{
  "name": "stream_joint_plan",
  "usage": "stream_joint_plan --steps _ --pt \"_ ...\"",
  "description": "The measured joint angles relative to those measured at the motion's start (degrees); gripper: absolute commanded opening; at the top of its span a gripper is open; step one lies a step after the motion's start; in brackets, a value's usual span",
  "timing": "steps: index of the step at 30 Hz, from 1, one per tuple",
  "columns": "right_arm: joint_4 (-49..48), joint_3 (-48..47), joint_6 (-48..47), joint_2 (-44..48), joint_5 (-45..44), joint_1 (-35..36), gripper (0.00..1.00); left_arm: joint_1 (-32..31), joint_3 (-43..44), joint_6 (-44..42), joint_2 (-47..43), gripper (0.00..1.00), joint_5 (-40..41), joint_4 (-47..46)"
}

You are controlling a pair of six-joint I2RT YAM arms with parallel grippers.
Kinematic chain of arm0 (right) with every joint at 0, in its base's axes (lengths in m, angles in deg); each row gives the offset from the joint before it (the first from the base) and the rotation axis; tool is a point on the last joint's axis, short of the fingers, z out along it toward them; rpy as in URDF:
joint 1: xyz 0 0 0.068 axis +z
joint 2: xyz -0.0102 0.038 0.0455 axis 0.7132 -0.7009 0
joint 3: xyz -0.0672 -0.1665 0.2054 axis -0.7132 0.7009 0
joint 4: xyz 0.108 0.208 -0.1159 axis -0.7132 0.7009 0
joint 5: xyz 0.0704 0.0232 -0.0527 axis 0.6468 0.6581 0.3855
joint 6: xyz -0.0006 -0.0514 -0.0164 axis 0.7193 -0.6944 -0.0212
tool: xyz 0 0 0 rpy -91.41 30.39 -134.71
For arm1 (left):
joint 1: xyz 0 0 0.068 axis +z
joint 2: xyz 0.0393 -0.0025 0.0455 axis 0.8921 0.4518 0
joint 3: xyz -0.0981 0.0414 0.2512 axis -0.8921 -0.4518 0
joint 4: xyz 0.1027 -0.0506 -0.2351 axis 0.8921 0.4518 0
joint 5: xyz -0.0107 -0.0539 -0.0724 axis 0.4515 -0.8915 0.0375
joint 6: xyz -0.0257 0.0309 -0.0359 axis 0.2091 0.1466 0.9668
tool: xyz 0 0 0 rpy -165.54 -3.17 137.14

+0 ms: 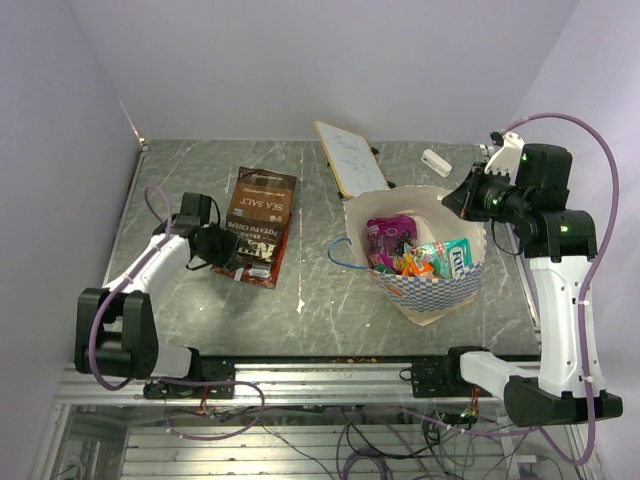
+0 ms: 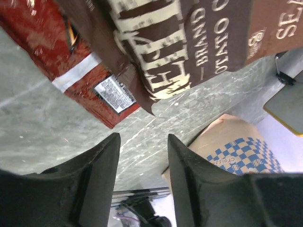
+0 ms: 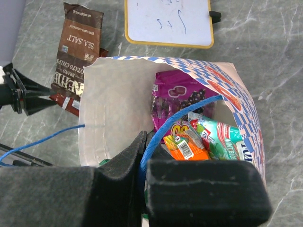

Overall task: Take the snacks out of the paper bag
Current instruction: Place the snack at the center of the board.

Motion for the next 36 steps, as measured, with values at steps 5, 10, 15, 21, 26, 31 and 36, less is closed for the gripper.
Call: stream_joint_plan --steps 5,10,15,21,26,31,36 --pt "0.0 0.0 0.0 0.1 0.0 0.0 0.00 -1.7 -5.4 12.3 -1.4 0.59 0.1 -6.3" --pt "0.0 0.0 0.0 0.7 0.0 0.0 0.00 -2.1 -8.3 19.2 0.1 0.58 0.1 -13.0" --pt "0.1 -0.2 0.0 1.0 0.0 0.0 0.00 -2.1 -12.7 23.6 -1.2 0.59 1.7 -15.0" --pt "0.2 -0.3 0.0 1.5 0.0 0.0 0.00 -2.1 -16.7 27.2 -1.7 0.55 2.9 -20.2" --pt "0.3 -1.2 0.0 1.5 0.0 0.0 0.00 -2.0 -17.2 28.1 2.1 0.44 3.3 -24.5" --pt "0.3 -1.4 0.0 1.6 0.0 0.0 0.00 -1.7 -17.2 27.8 4.1 0.28 3.8 -26.9" --pt "0.3 -1.4 0.0 1.6 0.0 0.0 0.00 -1.5 -17.2 27.1 5.8 0.09 3.7 -27.8"
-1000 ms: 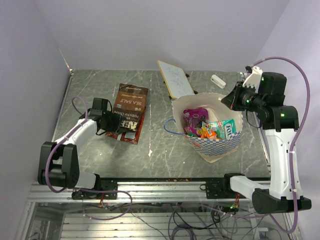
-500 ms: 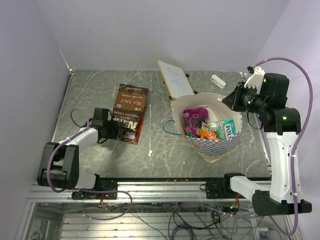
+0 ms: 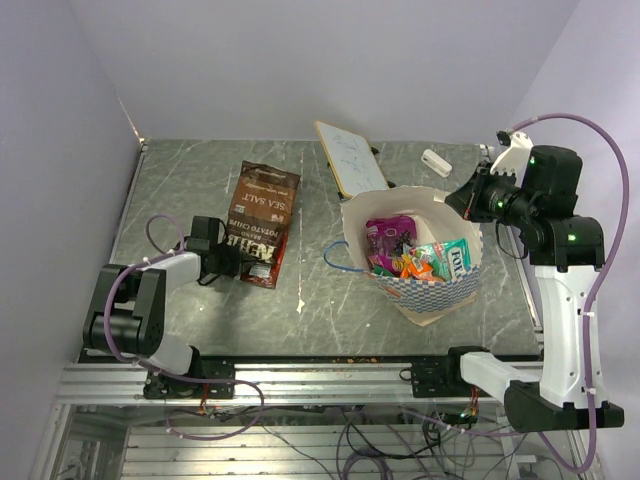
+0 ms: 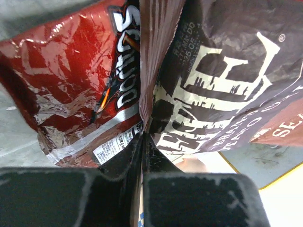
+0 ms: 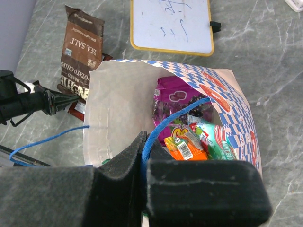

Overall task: Take the snacks out of the paper bag
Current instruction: Place the snack at the center of the board, then take out the snack from the paper bag.

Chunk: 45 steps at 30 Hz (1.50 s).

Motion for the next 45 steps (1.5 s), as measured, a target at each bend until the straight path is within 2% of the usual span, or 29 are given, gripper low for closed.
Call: stream_joint_plan --steps 5,13,22,24,25,26,27,28,30,33,39,42,45 --pt "0.0 0.0 0.0 0.1 0.0 0.0 0.00 0.0 0.0 -1.2 -1.7 0.07 0.0 1.5" --pt "0.0 0.3 0.0 0.8 0.0 0.0 0.00 0.0 -3.9 -0.3 -16.0 0.07 0.0 6.2" --pt "-0.4 1.2 0.1 1.0 0.6 0.0 0.00 -0.4 -9.3 2.3 -22.3 0.07 0.0 10.0" --pt "-0.4 1.2 0.1 1.0 0.8 0.0 0.00 -0.4 -10.7 3.1 -22.4 0.17 -0.1 9.0" --pt "-0.4 1.2 0.1 1.0 1.0 0.0 0.00 -0.4 -11.3 3.4 -22.1 0.26 -0.2 8.5" --pt "-0.4 1.2 0.2 1.0 1.1 0.0 0.00 -0.4 -11.5 3.4 -21.6 0.41 -0.5 8.3" --pt "-0.4 1.2 0.2 1.0 1.2 0.0 0.00 -0.4 -11.5 3.1 -20.8 0.51 -0.9 8.3" --pt "-0.4 1.2 0.2 1.0 1.3 0.0 0.00 -0.4 -11.2 2.3 -20.3 0.69 -1.2 8.7" --pt "-0.3 1.2 0.2 1.0 1.2 0.0 0.00 -0.5 -9.7 0.5 -20.3 0.83 -1.7 11.1" --pt "0.5 -0.1 -0.3 0.4 0.3 0.0 0.00 -0.5 -6.1 -3.0 -23.8 0.88 -1.7 14.9" --pt "2.3 -7.9 -4.0 -1.7 -7.3 0.1 0.00 -0.5 -0.6 -8.8 -33.6 0.88 -3.9 17.8" --pt "2.9 -10.0 -8.5 -1.7 -10.5 0.7 0.00 -0.6 0.9 -12.5 -33.0 0.88 -6.2 18.4" --pt "3.7 -12.1 -14.6 -3.0 -12.7 2.9 0.00 -0.8 6.3 -18.4 -29.7 0.88 -8.0 20.7"
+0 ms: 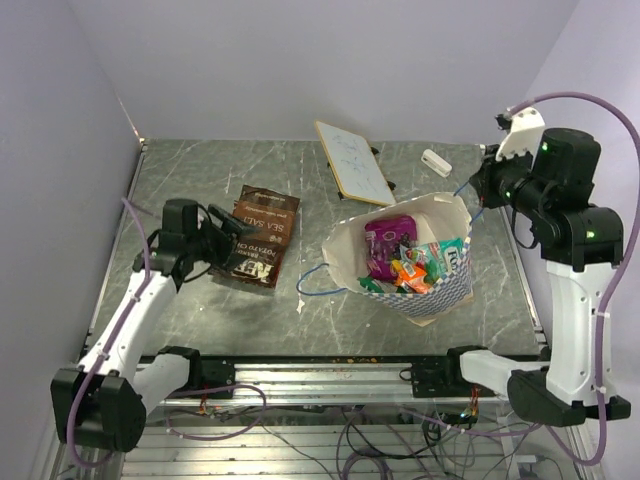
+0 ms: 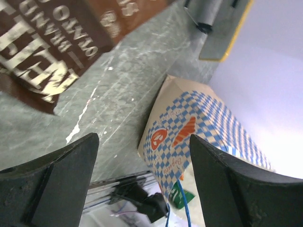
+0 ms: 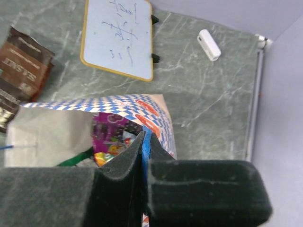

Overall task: Take the snacks out of the paper bag
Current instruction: Take out the snack from the paper bag.

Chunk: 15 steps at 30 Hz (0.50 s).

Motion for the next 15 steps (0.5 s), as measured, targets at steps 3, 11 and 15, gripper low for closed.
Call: stream_joint_plan --steps 3,11,15 --pt "0.5 -2.1 -5.3 -2.2 -3.0 2.8 0.00 -0.6 7.6 -6.7 3.3 0.87 -1.7 1.3" --pt "1.5 -5.7 -21.0 -5.6 -15.3 14.7 0.00 -4.9 14.6 -16.9 4.9 0.87 -6.5 1.5" --pt "1.9 -6.0 -27.9 -5.6 -17.6 17.3 0.00 -5.5 14.4 -20.1 4.8 0.87 -9.4 2.7"
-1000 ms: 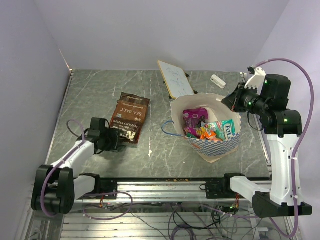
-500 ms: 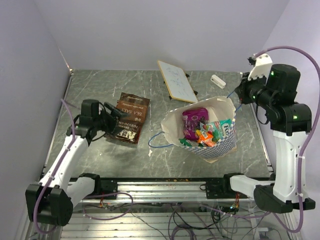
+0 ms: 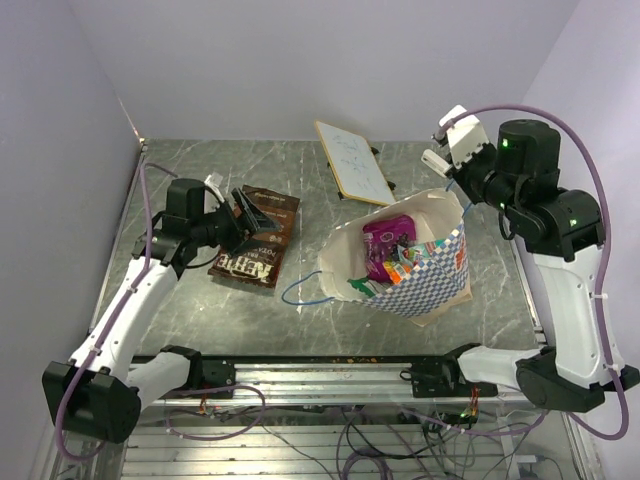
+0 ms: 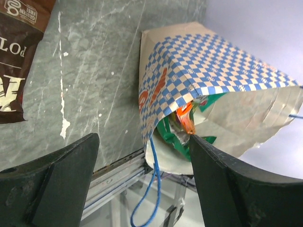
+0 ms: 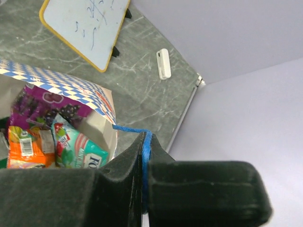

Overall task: Take the snacks out of the paper bag
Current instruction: Take out the snack from the paper bag.

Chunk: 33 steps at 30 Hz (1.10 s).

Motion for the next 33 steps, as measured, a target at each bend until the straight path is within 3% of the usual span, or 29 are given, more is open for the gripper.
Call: stream_joint_plan --steps 8,11,14,17,21,26,33 --pt "2.6 -3.4 -6.2 -0.7 -0.3 1.2 0.00 -4.0 1.4 -5.6 0.6 0.87 -4.5 1.2" --pt "3.8 -6.0 -7.0 -1.0 0.3 1.3 0.00 -9.4 3.7 -7.1 2.5 0.82 -5.4 1.0" --pt "4.1 -6.9 -6.8 -0.5 2.8 1.3 0.00 -16.6 7.8 -10.1 5.3 0.85 -4.0 1.7" --pt "4.0 -3.9 -5.7 1.3 6.3 1.3 0.00 -21.9 10.4 -12.3 7.1 0.91 -2.1 1.7" --pt "2.2 3.9 -3.5 4.9 11.7 1.2 0.00 -25.7 9.7 -13.6 9.4 0.91 0.0 2.1" --pt "-2.6 11.3 3.2 10.3 18.6 1.2 0.00 -30.6 8.0 -14.7 13.6 0.86 3.0 2.6" --pt "-12.7 21.8 23.6 17.8 23.9 1.2 0.00 -38.9 6.8 -14.9 12.8 0.75 5.8 -3.0"
